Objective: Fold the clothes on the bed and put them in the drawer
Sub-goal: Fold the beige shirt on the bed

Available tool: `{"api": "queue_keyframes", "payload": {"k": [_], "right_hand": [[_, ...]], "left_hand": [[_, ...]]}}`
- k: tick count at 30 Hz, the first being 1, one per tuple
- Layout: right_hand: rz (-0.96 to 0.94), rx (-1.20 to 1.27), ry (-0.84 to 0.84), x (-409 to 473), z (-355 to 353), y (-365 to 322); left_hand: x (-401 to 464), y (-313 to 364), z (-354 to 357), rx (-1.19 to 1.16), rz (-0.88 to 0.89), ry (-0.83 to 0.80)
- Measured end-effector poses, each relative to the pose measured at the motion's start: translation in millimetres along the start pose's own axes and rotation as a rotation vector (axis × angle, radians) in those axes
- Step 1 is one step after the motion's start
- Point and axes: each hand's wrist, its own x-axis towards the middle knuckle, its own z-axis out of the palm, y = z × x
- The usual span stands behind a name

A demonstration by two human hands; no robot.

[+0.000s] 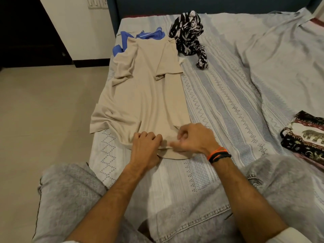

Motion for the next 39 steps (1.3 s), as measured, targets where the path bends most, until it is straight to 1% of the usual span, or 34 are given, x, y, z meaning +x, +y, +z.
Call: {"api": "queue_keyframes", "payload": {"k": [1, 2, 3, 5, 7, 8, 10, 12, 14, 16, 20, 22, 24, 28, 31, 34, 36, 39], "right_hand": [[0.056, 0.038, 0.103, 1.9, -1.9, 5.5], [0.099, 0.010, 0.193, 4.5, -1.3, 10.3], [0.140, -0.036, 0.226, 5.5, -0.1, 14.5], [0.209, -0.029, 0.175, 5.6, 5.5, 17.5], [0.254, 0.040, 0.088, 3.1, 9.5, 16.5], [0.259, 0.052, 0.071, 1.5, 10.4, 15.4], [0.246, 0.041, 0.098, -0.4, 8.3, 11.5], [0.252, 0.035, 0.090, -1.4, 6.0, 9.4], [0.285, 0.096, 0.065, -1.8, 6.4, 10.4], [0.343, 0.157, 0.086, -2.6, 9.7, 15.7], [0.420, 0.142, 0.132, -7.9, 13.2, 21.0], [0.391, 0.114, 0.156, -8.6, 14.1, 17.4], [0.339, 0.155, 0.181, -9.0, 16.7, 14.0], [0.358, 0.222, 0.130, -12.0, 18.2, 15.9], [0.447, 0.265, 0.094, -17.4, 12.5, 24.0], [0.522, 0.287, 0.082, -24.2, 6.2, 31.8], [0.553, 0.281, 0.072, -28.6, 5.2, 35.5], [0.569, 0.295, 0.085, -34.0, 5.7, 37.4]], "left_hand": [[-2.0, 2.3, -3.3, -0.043, 0.050, 0.022], [-3.7, 5.7, -6.2, -0.102, 0.094, 0.028], [-5.2, 10.9, -8.6, -0.163, 0.129, 0.019], [-7.7, 18.5, -8.4, -0.249, 0.165, -0.003], [-7.9, 20.8, -4.9, -0.270, 0.165, -0.006], [-7.3, 20.9, -3.7, -0.272, 0.156, -0.004], [-6.1, 19.4, -2.8, -0.268, 0.139, -0.006], [-6.4, 19.1, -5.2, -0.263, 0.146, -0.022], [-7.3, 19.4, -8.4, -0.271, 0.165, -0.031], [-8.7, 19.5, -10.9, -0.290, 0.175, -0.030], [-7.8, 14.1, -12.3, -0.278, 0.181, -0.010], [-8.6, 12.3, -11.0, -0.279, 0.197, 0.007], [-10.0, 12.0, -10.0, -0.287, 0.209, 0.019], [-14.8, 12.4, -15.5, -0.298, 0.234, 0.014], [-16.8, 7.2, -20.6, -0.357, 0.233, -0.013], [-17.4, -0.8, -23.2, -0.411, 0.241, -0.087], [-18.3, -2.0, -25.8, -0.406, 0.251, -0.137], [-21.1, -1.6, -24.8, -0.398, 0.260, -0.149]]}}
